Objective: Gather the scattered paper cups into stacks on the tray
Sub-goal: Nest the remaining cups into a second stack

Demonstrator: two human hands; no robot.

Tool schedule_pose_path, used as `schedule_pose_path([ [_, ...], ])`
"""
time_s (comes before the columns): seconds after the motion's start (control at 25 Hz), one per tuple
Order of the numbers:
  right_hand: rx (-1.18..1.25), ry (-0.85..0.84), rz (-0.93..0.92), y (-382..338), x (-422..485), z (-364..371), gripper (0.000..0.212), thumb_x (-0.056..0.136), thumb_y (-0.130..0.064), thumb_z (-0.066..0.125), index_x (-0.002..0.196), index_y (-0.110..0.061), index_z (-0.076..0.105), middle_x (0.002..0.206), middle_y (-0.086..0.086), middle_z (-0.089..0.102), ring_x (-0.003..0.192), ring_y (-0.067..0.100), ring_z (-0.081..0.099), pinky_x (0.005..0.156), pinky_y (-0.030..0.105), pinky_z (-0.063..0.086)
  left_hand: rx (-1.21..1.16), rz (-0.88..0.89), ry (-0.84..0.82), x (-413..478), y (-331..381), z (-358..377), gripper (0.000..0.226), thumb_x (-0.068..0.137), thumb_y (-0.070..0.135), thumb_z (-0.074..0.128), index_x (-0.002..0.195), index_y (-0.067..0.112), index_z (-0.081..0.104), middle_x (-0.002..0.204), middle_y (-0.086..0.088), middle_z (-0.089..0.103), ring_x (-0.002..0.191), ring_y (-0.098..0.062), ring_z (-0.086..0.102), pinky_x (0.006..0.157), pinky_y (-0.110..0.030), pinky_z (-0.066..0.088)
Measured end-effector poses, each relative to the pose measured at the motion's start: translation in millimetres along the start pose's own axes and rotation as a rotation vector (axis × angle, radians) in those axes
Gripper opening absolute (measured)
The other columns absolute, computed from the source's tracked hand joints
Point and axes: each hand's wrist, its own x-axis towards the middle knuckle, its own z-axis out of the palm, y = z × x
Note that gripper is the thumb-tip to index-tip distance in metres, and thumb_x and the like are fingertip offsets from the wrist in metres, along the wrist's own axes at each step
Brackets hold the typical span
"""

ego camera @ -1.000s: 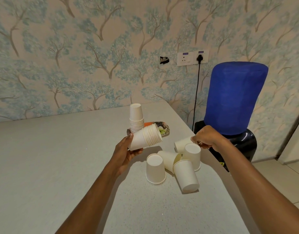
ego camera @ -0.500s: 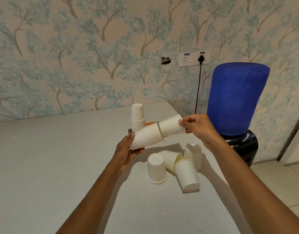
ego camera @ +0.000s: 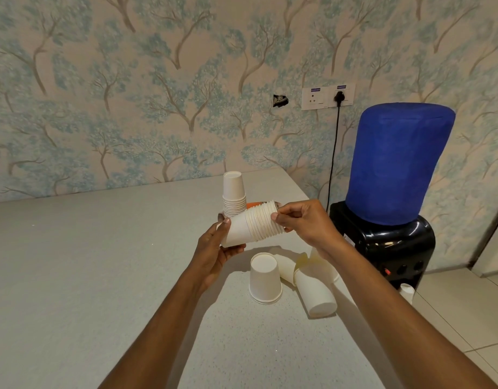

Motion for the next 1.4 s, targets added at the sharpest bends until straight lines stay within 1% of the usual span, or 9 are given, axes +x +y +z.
schedule_pose_path([
  [0.16,0.035,0.019,-0.010,-0.8,-4.3,-7.6,0.016,0.088,-0.022,0.069,0.084,-0.009,0.078,0.076,0.004,0.075,0.069,0.013,0.069,0.062,0.022,0.054,-0.012,0.001,0.011,2.0,0.3,-7.8,0.039,0.091,0.035,0.063,0.123,0.013,0.060,0.126,-0.018,0.056,0.105,-0.033,0.063,0.076,-0.037,0.059],
  [0.24,0.022,0.110,-0.011,4.1,-7.2,-25.6,0.019,0.091,-0.026,0.066,0.082,-0.013,0.076,0.079,0.005,0.075,0.074,0.014,0.070,0.062,0.020,0.053,-0.035,-0.003,0.023,3.4,1.6,-13.1,0.037,0.090,0.035,0.064,0.119,0.014,0.062,0.125,-0.018,0.056,0.106,-0.034,0.063,0.075,-0.036,0.059],
  [0.4,-0.088,0.265,0.084,32.4,-24.5,-68.0,0.015,0.087,-0.013,0.070,0.101,-0.015,0.072,0.095,0.000,0.072,0.087,0.009,0.066,0.069,0.018,0.047,-0.027,-0.013,0.030,1.8,-1.0,-22.0,0.044,0.082,0.037,0.068,0.119,0.015,0.060,0.126,-0.016,0.055,0.109,-0.034,0.061,0.077,-0.037,0.060],
  [0.56,-0.029,0.101,0.274,63.9,-48.9,-85.1,0.043,0.079,-0.017,0.078,0.120,-0.021,0.063,0.111,-0.004,0.067,0.101,0.009,0.062,0.069,0.022,0.047,-0.026,-0.033,0.049,1.0,-6.8,-24.3,0.037,0.085,0.036,0.067,0.117,0.018,0.059,0.124,-0.016,0.055,0.106,-0.033,0.063,0.075,-0.036,0.060],
  [0.8,-0.049,-0.044,0.341,80.7,-59.1,-95.2,0.063,0.062,-0.047,0.078,0.119,-0.029,0.063,0.114,-0.011,0.065,0.106,0.006,0.058,0.079,0.024,0.043,-0.011,-0.043,0.051,2.6,-8.8,-23.7,0.031,0.090,0.033,0.064,0.117,0.020,0.057,0.124,-0.015,0.055,0.105,-0.032,0.065,0.077,-0.037,0.060],
  [0.92,0.021,-0.111,0.297,83.9,-62.7,-94.3,0.062,0.060,-0.037,0.083,0.119,-0.033,0.062,0.117,-0.013,0.066,0.112,0.007,0.058,0.080,0.022,0.044,-0.002,-0.039,0.048,1.9,-9.3,-22.3,0.032,0.090,0.033,0.063,0.118,0.020,0.057,0.123,-0.015,0.055,0.105,-0.032,0.064,0.078,-0.037,0.060],
  [1.08,0.024,-0.162,0.283,89.3,-62.0,-87.4,0.064,0.070,-0.003,0.081,0.121,-0.034,0.056,0.122,-0.015,0.061,0.118,0.009,0.054,0.103,0.033,0.041,0.016,-0.041,0.049,0.5,-10.7,-20.3,0.031,0.090,0.034,0.063,0.118,0.022,0.057,0.122,-0.014,0.056,0.104,-0.032,0.065,0.075,-0.035,0.061],
  [1.24,-0.050,-0.132,0.244,95.8,-60.8,-74.3,0.065,0.073,-0.002,0.080,0.128,-0.023,0.052,0.125,-0.006,0.060,0.121,0.015,0.054,0.103,0.033,0.042,0.013,-0.044,0.036,1.2,-13.0,-17.3,0.029,0.090,0.034,0.062,0.116,0.023,0.057,0.122,-0.013,0.056,0.101,-0.030,0.067,0.074,-0.034,0.060],
  [1.4,-0.070,-0.030,0.239,95.7,-58.8,-76.6,0.058,0.074,-0.008,0.081,0.122,-0.026,0.053,0.119,-0.006,0.060,0.116,0.018,0.057,0.093,0.033,0.047,0.014,-0.045,0.031,1.6,-14.5,-14.9,0.028,0.091,0.034,0.062,0.116,0.024,0.057,0.122,-0.013,0.057,0.099,-0.029,0.068,0.074,-0.034,0.060],
])
